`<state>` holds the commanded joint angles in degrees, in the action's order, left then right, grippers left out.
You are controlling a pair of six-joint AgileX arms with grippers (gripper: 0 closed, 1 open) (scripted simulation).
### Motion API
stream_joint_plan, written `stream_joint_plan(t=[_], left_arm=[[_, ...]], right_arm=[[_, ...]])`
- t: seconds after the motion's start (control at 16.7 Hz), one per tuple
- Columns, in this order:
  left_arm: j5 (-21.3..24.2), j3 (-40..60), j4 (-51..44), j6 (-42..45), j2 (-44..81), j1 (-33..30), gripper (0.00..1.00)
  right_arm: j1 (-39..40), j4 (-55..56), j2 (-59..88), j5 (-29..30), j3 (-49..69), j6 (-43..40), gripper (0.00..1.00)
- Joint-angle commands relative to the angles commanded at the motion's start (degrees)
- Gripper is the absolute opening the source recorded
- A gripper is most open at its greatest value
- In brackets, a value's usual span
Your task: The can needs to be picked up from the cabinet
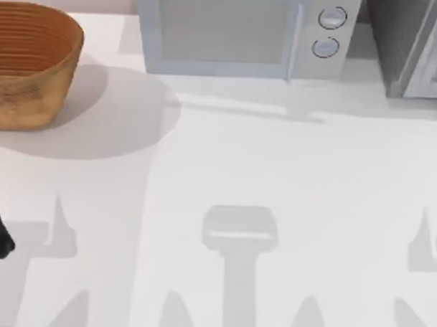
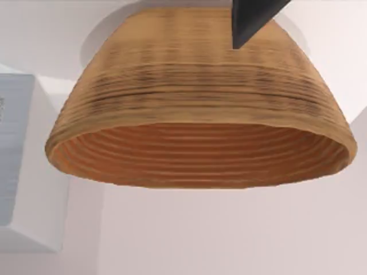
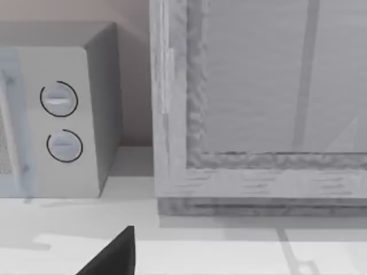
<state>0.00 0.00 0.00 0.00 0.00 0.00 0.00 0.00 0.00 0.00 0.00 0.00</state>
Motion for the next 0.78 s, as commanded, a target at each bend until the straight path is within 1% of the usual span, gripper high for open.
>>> stream_joint_plan(t=[0.18,0.36,0.54,0.78], left_arm=[[0.0,0.0,0.0,0.0,0.0,0.0,1.00],[0.0,0.0,0.0,0.0,0.0,0.0,1.00],[0.0,0.0,0.0,0.0,0.0,0.0,1.00],[0.0,0.0,0.0,0.0,0.0,0.0,1.00]], right_arm=[[0.1,-0.1,0.5,0.1,0.6,0.0,1.00],[0.8,-1.3,4.9,0.7,6.1,0.1,1.00],[2.0,-3.9,13.3,1.9,16.5,0.1,1.00],[4.1,-8.8,28.5,4.2,35.8,0.2,1.00]])
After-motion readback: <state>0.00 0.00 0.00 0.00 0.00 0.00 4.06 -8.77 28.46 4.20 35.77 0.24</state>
